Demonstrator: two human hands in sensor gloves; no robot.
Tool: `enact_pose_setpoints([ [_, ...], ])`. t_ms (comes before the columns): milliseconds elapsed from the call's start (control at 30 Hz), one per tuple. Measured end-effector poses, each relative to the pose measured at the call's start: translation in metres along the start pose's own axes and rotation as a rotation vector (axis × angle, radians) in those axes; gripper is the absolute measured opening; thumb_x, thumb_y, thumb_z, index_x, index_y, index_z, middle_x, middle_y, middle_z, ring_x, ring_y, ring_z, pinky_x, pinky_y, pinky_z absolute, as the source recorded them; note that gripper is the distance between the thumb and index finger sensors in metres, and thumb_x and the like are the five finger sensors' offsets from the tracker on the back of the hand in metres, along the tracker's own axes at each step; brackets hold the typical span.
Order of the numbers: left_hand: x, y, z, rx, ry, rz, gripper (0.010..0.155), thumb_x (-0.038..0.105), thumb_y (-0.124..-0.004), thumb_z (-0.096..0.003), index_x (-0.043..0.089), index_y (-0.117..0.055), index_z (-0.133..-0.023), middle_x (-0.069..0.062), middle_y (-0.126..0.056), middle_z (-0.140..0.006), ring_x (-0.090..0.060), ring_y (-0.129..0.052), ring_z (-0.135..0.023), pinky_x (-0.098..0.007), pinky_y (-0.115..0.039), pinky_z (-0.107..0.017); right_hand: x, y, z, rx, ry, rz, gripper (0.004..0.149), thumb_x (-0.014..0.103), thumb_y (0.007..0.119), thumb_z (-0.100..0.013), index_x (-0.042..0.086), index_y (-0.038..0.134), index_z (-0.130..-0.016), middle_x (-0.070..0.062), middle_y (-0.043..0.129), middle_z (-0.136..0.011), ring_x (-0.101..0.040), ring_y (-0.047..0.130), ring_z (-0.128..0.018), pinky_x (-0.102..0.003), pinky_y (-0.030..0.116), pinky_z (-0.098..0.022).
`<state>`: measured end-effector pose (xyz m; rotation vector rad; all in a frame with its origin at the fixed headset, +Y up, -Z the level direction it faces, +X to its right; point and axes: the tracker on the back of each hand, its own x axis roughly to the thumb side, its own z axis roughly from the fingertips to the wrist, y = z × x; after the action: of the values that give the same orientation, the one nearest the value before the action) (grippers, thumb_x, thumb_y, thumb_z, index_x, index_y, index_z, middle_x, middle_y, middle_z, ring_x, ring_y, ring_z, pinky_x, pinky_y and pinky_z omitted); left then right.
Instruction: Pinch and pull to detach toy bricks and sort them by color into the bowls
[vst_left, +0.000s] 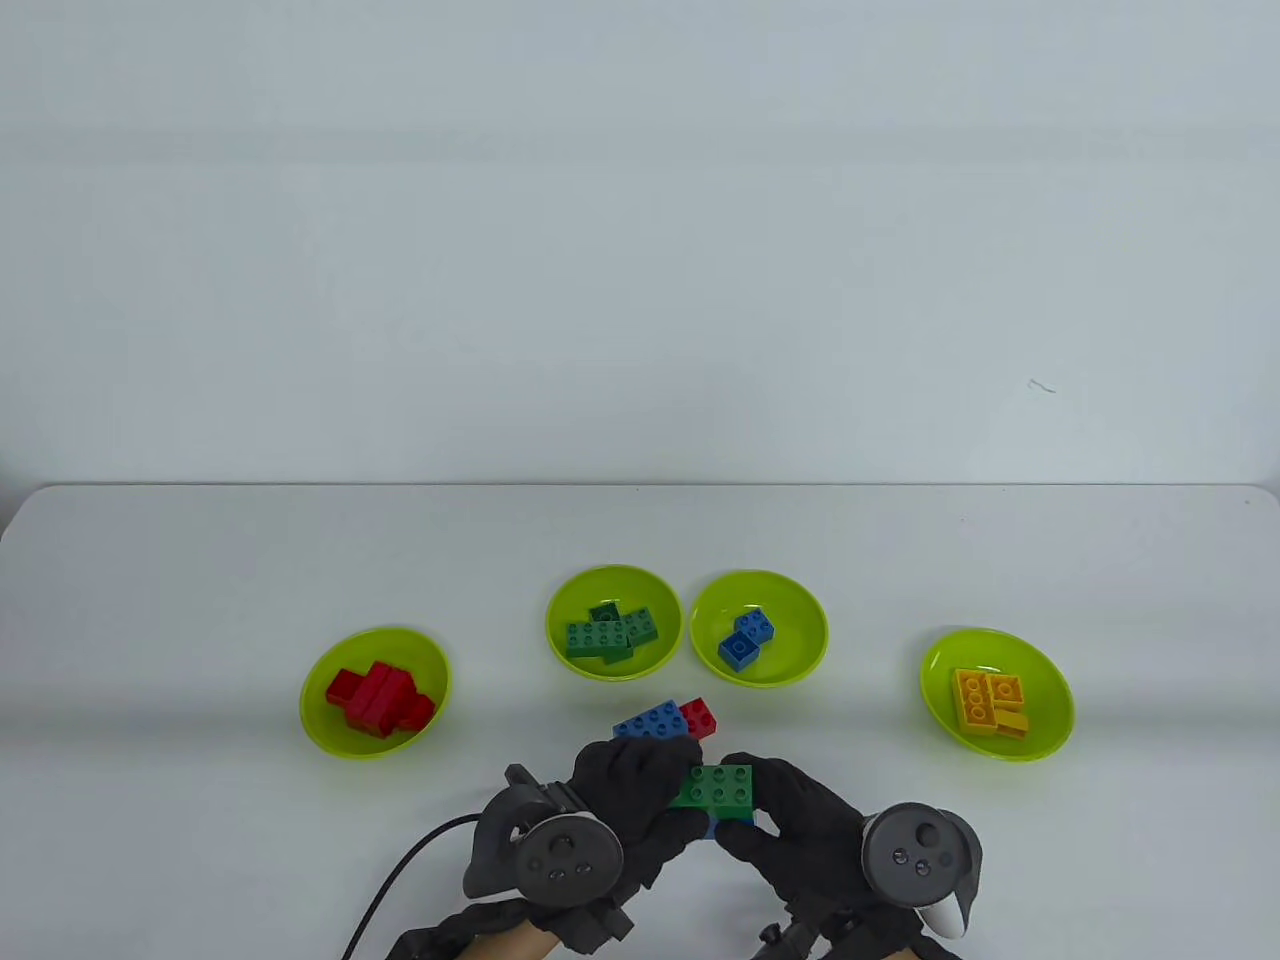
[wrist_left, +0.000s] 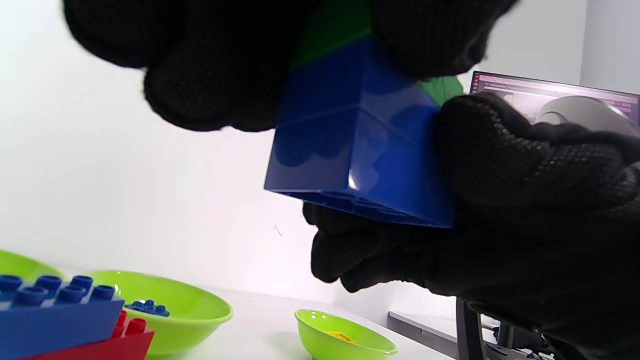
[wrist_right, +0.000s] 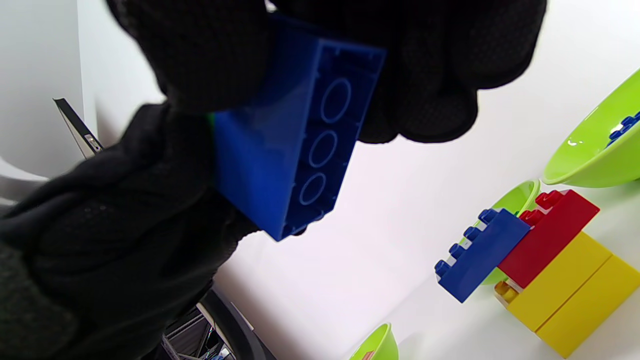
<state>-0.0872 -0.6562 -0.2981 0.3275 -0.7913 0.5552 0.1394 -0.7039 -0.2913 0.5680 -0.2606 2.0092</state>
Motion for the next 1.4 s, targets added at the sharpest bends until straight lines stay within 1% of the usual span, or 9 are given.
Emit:
enact_pose_setpoints([
  [100, -0.008, 0.001, -0.002, -0.055, 0.071, 0.182, 0.064, 0.038, -0.075, -0.0453, -0.006, -0.075, -0.092, -0.031, -0.088, -0.077, -0.043, -0.091, -0.064, -0.059, -0.070, -0.054, 0.001, 0.000, 0.000, 0.009, -0.021, 0.019, 0.061, 0.037, 0.078, -0.043, 0.003, 0.074, -0.093, -0.022, 0.085, -0.086, -0.041, 0.089, -0.073, -0.056, 0.068, -0.063],
  [200, -0.012, 0.002, -0.004, -0.084, 0.089, 0.220, 0.064, 0.038, -0.076, -0.0451, -0.006, -0.075, -0.092, -0.032, -0.088, -0.077, -0.043, -0.091, -0.064, -0.060, -0.070, -0.054, 0.000, 0.001, 0.000, 0.011, -0.014, 0.011, 0.061, 0.038, 0.078, -0.044, 0.003, 0.074, -0.094, -0.021, 0.086, -0.085, -0.040, 0.090, -0.073, -0.055, 0.068, -0.063],
  [433, 0.002, 0.003, 0.000, 0.000, -0.010, -0.046, 0.065, 0.041, -0.074, -0.0448, -0.004, -0.076, -0.093, -0.030, -0.089, -0.078, -0.041, -0.093, -0.065, -0.058, -0.072, -0.055, -0.001, 0.002, 0.000, 0.000, 0.024, -0.030, 0.061, 0.037, 0.078, -0.043, 0.003, 0.073, -0.093, -0.022, 0.085, -0.085, -0.041, 0.089, -0.072, -0.056, 0.068, -0.062],
  [667, -0.007, 0.004, -0.006, -0.111, 0.088, 0.176, 0.064, 0.037, -0.077, -0.0453, -0.006, -0.076, -0.092, -0.032, -0.088, -0.077, -0.044, -0.092, -0.064, -0.060, -0.070, -0.054, -0.002, 0.000, 0.001, 0.011, -0.018, -0.006, 0.061, 0.037, 0.079, -0.043, 0.002, 0.075, -0.093, -0.022, 0.086, -0.085, -0.041, 0.090, -0.072, -0.056, 0.069, -0.063],
  [933, 0.006, 0.006, -0.003, -0.033, -0.012, -0.068, 0.065, 0.040, -0.076, -0.0444, -0.004, -0.077, -0.092, -0.029, -0.090, -0.078, -0.041, -0.094, -0.065, -0.058, -0.072, -0.055, -0.001, 0.000, 0.000, 0.000, 0.001, -0.014, 0.061, 0.037, 0.079, -0.043, 0.003, 0.074, -0.093, -0.022, 0.086, -0.084, -0.041, 0.091, -0.071, -0.056, 0.069, -0.062],
  [1167, -0.011, 0.011, -0.008, -0.152, 0.099, 0.176, 0.064, 0.040, -0.075, -0.0454, -0.005, -0.079, -0.090, -0.030, -0.093, -0.074, -0.041, -0.096, -0.061, -0.058, -0.074, -0.053, 0.002, 0.000, 0.001, 0.026, -0.062, 0.027, 0.061, 0.034, 0.081, -0.040, 0.004, 0.076, -0.093, -0.022, 0.087, -0.086, -0.042, 0.090, -0.074, -0.056, 0.069, -0.063],
  [1200, -0.018, 0.008, -0.007, -0.199, 0.109, 0.271, 0.064, 0.040, -0.074, -0.0468, -0.006, -0.077, -0.091, -0.030, -0.091, -0.075, -0.041, -0.095, -0.062, -0.058, -0.073, -0.053, 0.004, -0.001, 0.000, 0.040, -0.078, 0.064, 0.061, 0.036, 0.081, -0.040, 0.005, 0.075, -0.093, -0.020, 0.087, -0.086, -0.041, 0.091, -0.074, -0.055, 0.069, -0.063],
  [1267, -0.024, 0.007, -0.004, -0.162, 0.141, 0.362, 0.064, 0.037, -0.077, -0.0456, -0.007, -0.078, -0.091, -0.033, -0.090, -0.076, -0.044, -0.093, -0.063, -0.060, -0.071, -0.053, 0.006, 0.001, 0.000, 0.030, -0.066, 0.085, 0.061, 0.037, 0.080, -0.041, 0.005, 0.075, -0.093, -0.020, 0.087, -0.086, -0.040, 0.091, -0.073, -0.055, 0.070, -0.063],
  [1400, -0.028, 0.010, -0.004, -0.163, 0.133, 0.327, 0.064, 0.039, -0.078, -0.0466, -0.003, -0.075, -0.094, -0.030, -0.088, -0.081, -0.043, -0.092, -0.069, -0.058, -0.071, -0.056, 0.003, 0.003, 0.000, 0.016, -0.027, 0.053, 0.061, 0.038, 0.080, -0.043, 0.005, 0.074, -0.094, -0.020, 0.086, -0.087, -0.040, 0.090, -0.074, -0.055, 0.069, -0.063],
])
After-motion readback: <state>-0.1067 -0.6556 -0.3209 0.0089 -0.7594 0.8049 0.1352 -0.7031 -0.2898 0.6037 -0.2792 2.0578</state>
